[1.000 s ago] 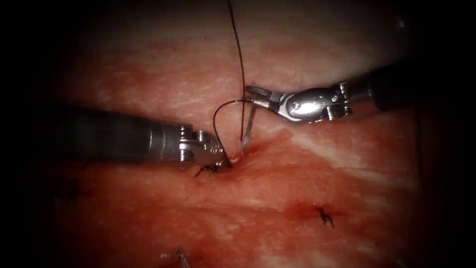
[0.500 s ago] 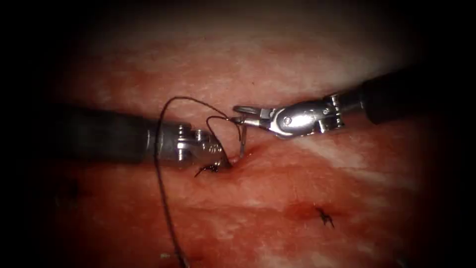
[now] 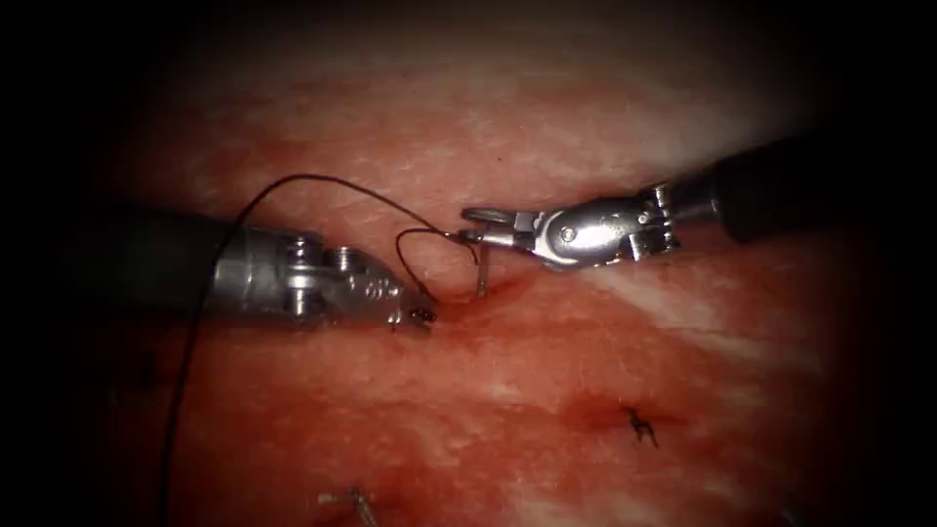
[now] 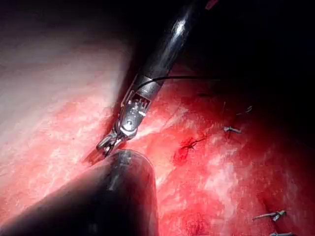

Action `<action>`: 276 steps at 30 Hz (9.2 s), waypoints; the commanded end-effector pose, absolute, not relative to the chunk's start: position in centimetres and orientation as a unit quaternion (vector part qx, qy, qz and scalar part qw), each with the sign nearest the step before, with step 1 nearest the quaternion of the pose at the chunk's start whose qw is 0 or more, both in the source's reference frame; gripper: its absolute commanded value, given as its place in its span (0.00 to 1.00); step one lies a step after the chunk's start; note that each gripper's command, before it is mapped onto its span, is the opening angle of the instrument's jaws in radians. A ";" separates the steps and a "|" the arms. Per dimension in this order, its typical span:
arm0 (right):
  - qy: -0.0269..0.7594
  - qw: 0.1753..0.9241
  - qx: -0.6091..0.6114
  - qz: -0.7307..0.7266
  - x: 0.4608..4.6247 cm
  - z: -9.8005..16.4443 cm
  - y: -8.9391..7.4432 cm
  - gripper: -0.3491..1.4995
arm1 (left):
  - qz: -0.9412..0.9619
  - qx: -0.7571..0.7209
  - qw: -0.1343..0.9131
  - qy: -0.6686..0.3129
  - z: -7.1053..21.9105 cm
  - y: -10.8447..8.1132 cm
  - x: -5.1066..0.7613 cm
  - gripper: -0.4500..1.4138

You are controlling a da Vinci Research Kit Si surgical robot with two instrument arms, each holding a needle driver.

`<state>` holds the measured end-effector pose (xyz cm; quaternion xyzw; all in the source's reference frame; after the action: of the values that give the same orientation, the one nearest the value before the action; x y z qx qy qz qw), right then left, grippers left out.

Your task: Wound Closure

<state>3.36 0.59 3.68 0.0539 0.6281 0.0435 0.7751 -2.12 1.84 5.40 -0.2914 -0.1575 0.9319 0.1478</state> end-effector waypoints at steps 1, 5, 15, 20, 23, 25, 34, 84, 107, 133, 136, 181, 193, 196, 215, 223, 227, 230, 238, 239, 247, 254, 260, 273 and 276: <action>0.630 0.774 0.054 0.044 3.41 3.7 0.5 0.00 | 0.932 -0.293 0.150 -0.154 5.4 1.8 -2.18 0.20; 0.631 0.773 0.050 0.054 3.40 3.7 0.6 0.00 | 0.924 -0.310 0.148 -0.167 5.4 1.6 -2.31 0.18; 0.635 0.768 0.049 0.068 3.40 3.7 0.6 0.00 | 0.906 -0.364 0.152 -0.156 5.9 1.3 -2.60 0.10; 0.635 0.766 0.060 0.083 3.40 3.7 0.6 0.00 | 0.903 -0.370 0.158 -0.153 6.0 1.3 -2.62 0.09; 0.635 0.763 0.069 0.097 3.41 3.7 0.6 0.00 | 0.902 -0.370 0.158 -0.154 6.0 1.3 -2.62 0.09; 0.636 0.762 0.070 0.100 3.41 3.7 0.7 0.00 | 0.902 -0.371 0.157 -0.154 6.1 1.3 -2.63 0.09; 0.641 0.756 0.075 0.113 3.40 3.6 0.7 0.00 | 0.901 -0.374 0.155 -0.157 6.1 1.2 -2.61 0.09; 0.608 0.724 0.215 0.245 3.45 3.6 0.8 0.00 | 0.896 -0.378 0.168 -0.164 6.4 1.3 -2.58 0.05; 0.529 0.644 0.388 0.393 3.48 3.7 0.5 0.00 | 0.897 -0.377 0.165 -0.161 6.5 1.3 -2.47 0.05; 0.408 0.528 0.556 0.495 3.57 3.4 0.0 0.00 | 0.898 -0.375 0.167 -0.160 6.5 1.4 -2.41 0.03; 0.397 0.521 0.569 0.497 3.57 3.4 0.0 0.00 | 0.898 -0.375 0.167 -0.160 6.5 1.4 -2.41 0.03; 0.557 0.659 0.259 0.434 2.71 3.6 0.6 0.68 | 0.859 -0.498 0.107 0.062 5.6 1.3 -2.53 0.38; 0.559 0.662 0.251 0.431 2.79 3.6 0.6 0.68 | 0.889 -0.450 0.065 0.050 6.1 1.2 -2.73 0.37; 0.560 0.662 0.251 0.430 2.80 3.6 0.6 0.68 | 0.892 -0.446 0.063 0.046 6.1 1.2 -2.72 0.32; 0.569 0.663 0.265 0.407 2.82 3.7 0.4 0.68 | 0.685 -0.621 0.274 -0.264 5.6 1.4 -2.59 0.00; 0.570 0.663 0.267 0.405 2.83 3.7 0.4 0.68 | 0.548 -0.626 0.367 -0.415 5.2 1.4 -2.58 0.00; 0.570 0.664 0.268 0.403 2.84 3.7 0.4 0.68 | 0.495 -0.597 0.426 -0.466 4.9 1.5 -2.51 0.00; 0.570 0.664 0.268 0.403 2.84 3.7 0.3 0.68 | 0.482 -0.592 0.435 -0.478 4.8 1.5 -2.45 0.00; 0.593 0.676 0.267 0.346 2.85 3.7 0.2 0.67 | 0.554 -0.678 0.309 -0.372 4.1 1.5 -2.29 0.00; 0.595 0.683 0.266 0.330 2.86 3.7 0.1 0.68 | 0.558 -0.684 0.299 -0.361 4.1 1.5 -2.27 0.00; 0.629 0.714 0.233 0.203 3.04 3.6 -0.1 0.79 | 0.623 -0.703 0.212 -0.271 3.6 1.5 -2.13 0.00; 0.627 0.722 0.213 0.199 3.25 3.7 -0.1 0.77 | 0.636 -0.706 0.191 -0.246 3.4 1.5 -2.08 0.00; 0.613 0.736 0.209 0.195 3.27 3.8 -0.2 0.77 | 0.651 -0.708 0.178 -0.210 3.2 1.5 -1.98 0.00; 0.577 0.771 0.193 0.189 3.20 4.0 -0.2 0.75 | 0.660 -0.707 0.168 -0.191 2.9 1.5 -1.73 0.00; 0.579 0.770 0.193 0.186 3.17 3.9 -0.2 0.75 | 0.664 -0.706 0.164 -0.183 2.9 1.5 -1.72 0.00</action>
<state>3.14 -0.08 3.77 0.1906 0.5818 0.1863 0.7684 -1.66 1.52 2.83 -0.7052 -0.1773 0.6669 0.1627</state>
